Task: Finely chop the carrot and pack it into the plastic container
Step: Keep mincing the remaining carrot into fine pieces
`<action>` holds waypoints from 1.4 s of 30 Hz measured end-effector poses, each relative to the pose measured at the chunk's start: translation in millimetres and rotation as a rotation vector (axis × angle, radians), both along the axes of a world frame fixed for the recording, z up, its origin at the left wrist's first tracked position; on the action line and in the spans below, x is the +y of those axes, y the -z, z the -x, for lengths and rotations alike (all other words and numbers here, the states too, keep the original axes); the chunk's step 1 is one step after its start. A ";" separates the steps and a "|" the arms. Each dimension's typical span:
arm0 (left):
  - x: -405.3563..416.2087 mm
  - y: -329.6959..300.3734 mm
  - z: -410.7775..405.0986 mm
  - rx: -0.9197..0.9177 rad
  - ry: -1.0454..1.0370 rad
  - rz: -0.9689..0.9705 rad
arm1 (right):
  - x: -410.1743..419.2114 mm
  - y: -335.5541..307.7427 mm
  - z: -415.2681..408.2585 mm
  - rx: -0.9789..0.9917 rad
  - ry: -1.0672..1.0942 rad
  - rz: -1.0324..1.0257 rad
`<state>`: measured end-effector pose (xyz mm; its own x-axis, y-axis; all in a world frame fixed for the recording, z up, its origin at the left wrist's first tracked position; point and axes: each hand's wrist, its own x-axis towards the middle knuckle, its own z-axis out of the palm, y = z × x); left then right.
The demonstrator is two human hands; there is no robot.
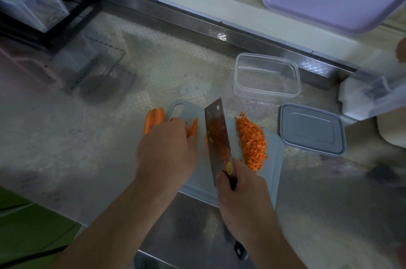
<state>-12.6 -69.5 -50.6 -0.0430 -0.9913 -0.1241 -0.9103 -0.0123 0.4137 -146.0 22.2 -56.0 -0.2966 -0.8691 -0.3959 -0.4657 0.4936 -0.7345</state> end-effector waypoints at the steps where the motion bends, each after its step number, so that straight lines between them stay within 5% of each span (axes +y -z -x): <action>1: 1.3 -1.6 1.2 0.060 -0.035 -0.045 | 0.4 -0.8 0.3 0.004 0.000 0.000; 5: 6.1 9.2 4.3 0.248 -0.136 -0.180 | 1.9 -1.4 0.5 0.034 -0.025 0.014; 10: 11.0 26.1 -0.9 0.191 -0.102 -0.224 | 1.8 1.4 -2.3 0.118 -0.092 0.012; 22: 26.6 37.7 -5.6 0.470 0.000 -0.065 | 0.2 -9.4 -3.2 0.168 -0.103 -0.016; 30: 37.6 62.5 -12.6 0.431 0.113 0.165 | 0.9 -23.8 -5.8 0.156 -0.051 -0.012; 42: 40.0 73.4 -13.3 0.465 0.126 0.215 | -3.7 -23.3 -19.9 0.209 -0.089 -0.057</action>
<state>0.7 -29.5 -124.0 -0.1653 -0.9760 0.1419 -0.6192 0.2147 0.7553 -126.1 18.4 -32.7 -0.3004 -0.8735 -0.3831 -0.6484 0.4816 -0.5896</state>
